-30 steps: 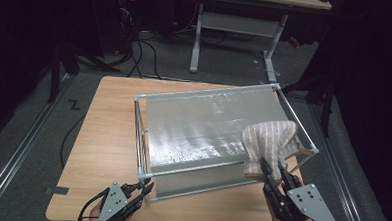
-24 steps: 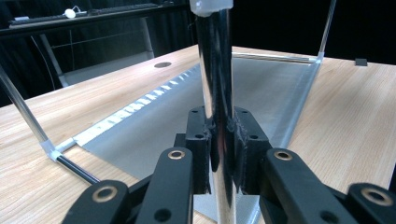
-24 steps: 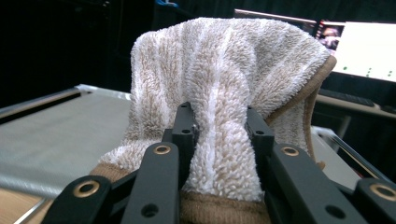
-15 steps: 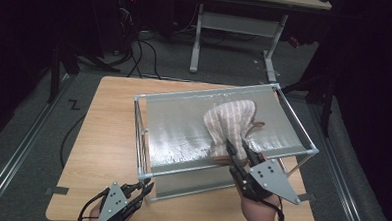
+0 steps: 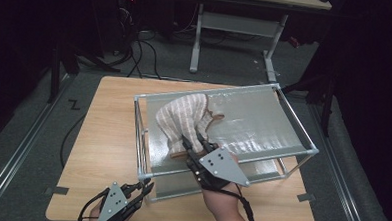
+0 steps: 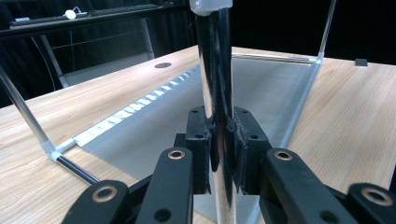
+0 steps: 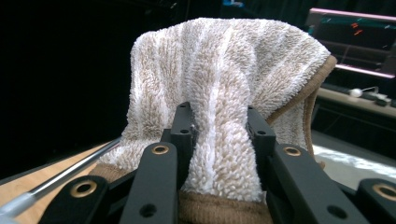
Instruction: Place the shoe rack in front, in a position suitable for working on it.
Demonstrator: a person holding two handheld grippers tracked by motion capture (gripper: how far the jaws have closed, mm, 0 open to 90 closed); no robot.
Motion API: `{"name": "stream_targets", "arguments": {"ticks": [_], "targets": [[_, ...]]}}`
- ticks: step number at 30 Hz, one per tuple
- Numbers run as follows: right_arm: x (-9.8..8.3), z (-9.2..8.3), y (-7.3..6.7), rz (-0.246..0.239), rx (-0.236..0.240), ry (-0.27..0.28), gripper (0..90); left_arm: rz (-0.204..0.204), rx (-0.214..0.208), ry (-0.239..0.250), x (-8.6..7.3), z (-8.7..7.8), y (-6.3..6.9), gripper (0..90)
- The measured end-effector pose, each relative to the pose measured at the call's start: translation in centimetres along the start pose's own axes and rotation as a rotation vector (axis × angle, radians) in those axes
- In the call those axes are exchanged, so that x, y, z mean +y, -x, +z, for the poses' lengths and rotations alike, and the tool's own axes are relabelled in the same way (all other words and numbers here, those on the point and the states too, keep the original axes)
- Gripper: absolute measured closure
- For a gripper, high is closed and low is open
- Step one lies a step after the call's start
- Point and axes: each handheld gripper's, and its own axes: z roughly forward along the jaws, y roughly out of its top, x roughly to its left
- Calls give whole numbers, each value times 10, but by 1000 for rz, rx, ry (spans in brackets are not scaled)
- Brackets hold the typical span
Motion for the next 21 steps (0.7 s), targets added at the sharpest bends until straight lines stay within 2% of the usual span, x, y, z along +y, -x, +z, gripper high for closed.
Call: {"name": "stream_targets", "arguments": {"ticks": [5, 10, 17, 21], "targets": [[-10, 9, -16, -9, 27, -42, 701, -3, 0, 2, 0, 0, 0, 784], [-22, 15, -23, 1, 42, -88, 689, -1, -1, 1, 0, 0, 0, 784], [-29, 13, -28, 39, 66, -91, 657, 0, -1, 2, 0, 0, 0, 784], [-32, 12, -31, 30, 72, -84, 582, -1, -2, 2, 0, 0, 0, 784]]}}
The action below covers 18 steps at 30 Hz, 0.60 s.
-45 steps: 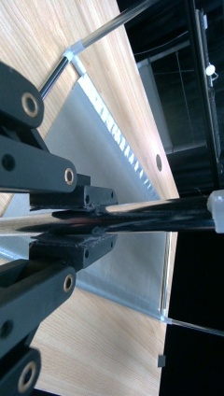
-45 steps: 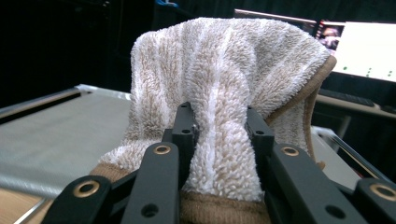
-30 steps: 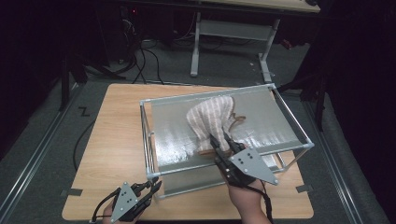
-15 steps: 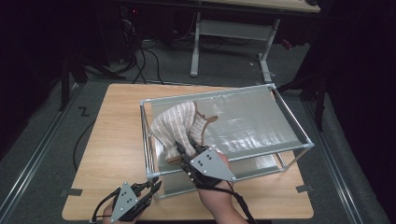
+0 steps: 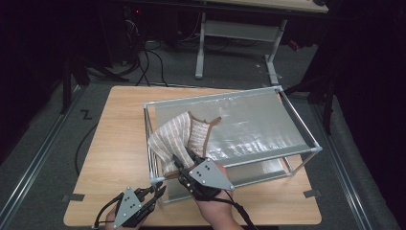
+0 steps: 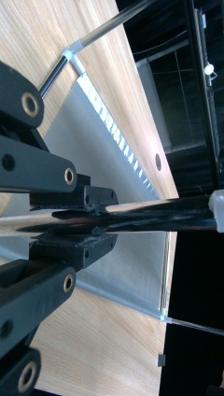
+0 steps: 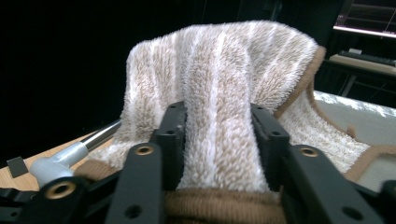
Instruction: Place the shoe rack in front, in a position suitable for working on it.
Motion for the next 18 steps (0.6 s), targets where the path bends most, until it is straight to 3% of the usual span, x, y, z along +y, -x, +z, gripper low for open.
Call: {"name": "stream_targets", "arguments": {"ticks": [4, 10, 13, 18], "targets": [[-2, 0, -2, 2, 9, 24, 507, 0, 2, -1, 0, 0, 0, 784], [-1, -2, -5, -2, -23, 80, 439, -1, 0, -1, 0, 0, 0, 784], [0, -3, -4, 15, -43, 92, 505, -1, 0, -3, 0, 0, 0, 784], [-6, 3, -12, 20, -28, 89, 609, 1, 1, -2, 0, 0, 0, 784]]}}
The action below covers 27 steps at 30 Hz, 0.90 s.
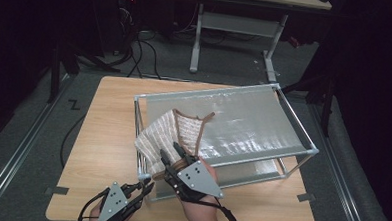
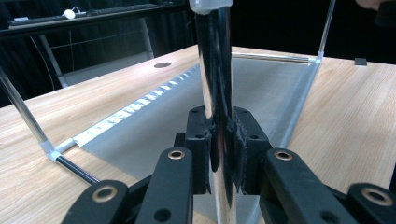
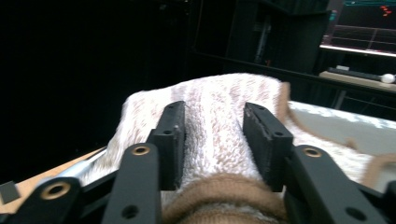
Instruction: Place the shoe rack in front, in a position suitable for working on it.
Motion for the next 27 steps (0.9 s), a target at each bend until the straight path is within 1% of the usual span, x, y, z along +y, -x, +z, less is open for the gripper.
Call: {"name": "stream_targets", "arguments": {"ticks": [5, 6, 9, 13, 16, 18, 22, 25, 27], "targets": [[-3, 3, -15, -22, -1, 3, 619, -1, 3, 2, 0, 0, 0, 784], [-4, 4, -17, -27, -8, -2, 625, -1, 2, 1, 0, 0, 0, 783], [-5, 4, -21, -70, -37, -22, 637, -2, -1, 0, 0, 0, 0, 784], [-9, 4, -22, -82, -62, -55, 625, -2, -4, 2, 0, 0, 0, 784], [-11, 2, -19, -74, -49, -48, 621, -2, 0, 2, -1, 0, 0, 784], [-12, 2, -17, -54, -43, -44, 626, -4, 2, 3, -1, 0, 1, 784], [-13, 2, -16, -70, -51, -41, 635, -6, 5, 2, -1, 0, 1, 784], [-13, 2, -11, -65, -43, -46, 637, -10, -1, -1, -1, 0, 0, 785], [-14, 1, -7, -57, -48, -48, 638, -15, -1, 1, -1, 0, 0, 786]]}}
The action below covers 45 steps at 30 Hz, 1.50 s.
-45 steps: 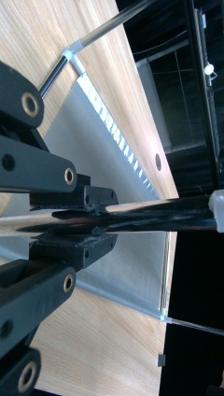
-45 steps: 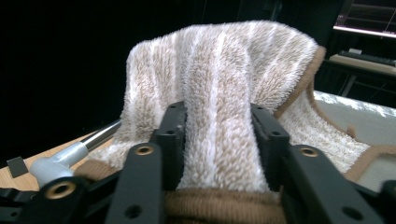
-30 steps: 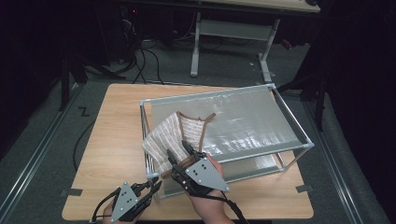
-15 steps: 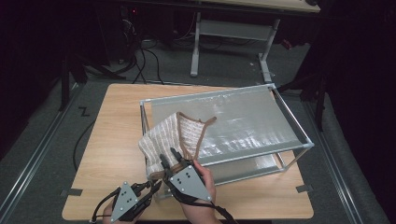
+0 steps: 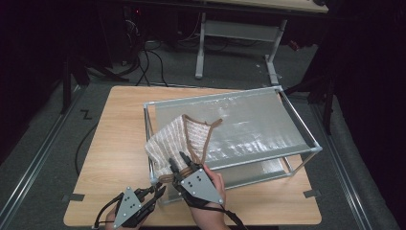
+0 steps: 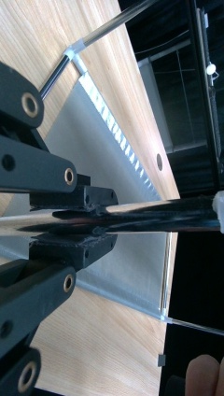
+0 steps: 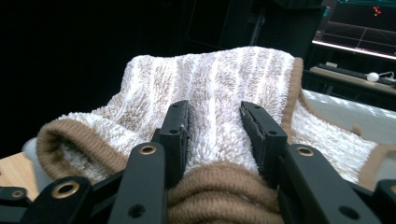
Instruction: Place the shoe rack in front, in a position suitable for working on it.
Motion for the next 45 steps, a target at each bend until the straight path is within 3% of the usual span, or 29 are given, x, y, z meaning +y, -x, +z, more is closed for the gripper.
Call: {"name": "stream_targets", "arguments": {"ticks": [26, 39, 45], "targets": [[-18, -28, 85, 26, -195, -31, 638, -8, 4, -8, 0, -1, 1, 789], [-31, -51, 143, 38, -348, -47, 633, -7, 2, -12, 1, -1, 1, 789], [-36, -64, 173, 76, -434, -49, 630, -3, -1, -12, 1, -1, 1, 789]]}}
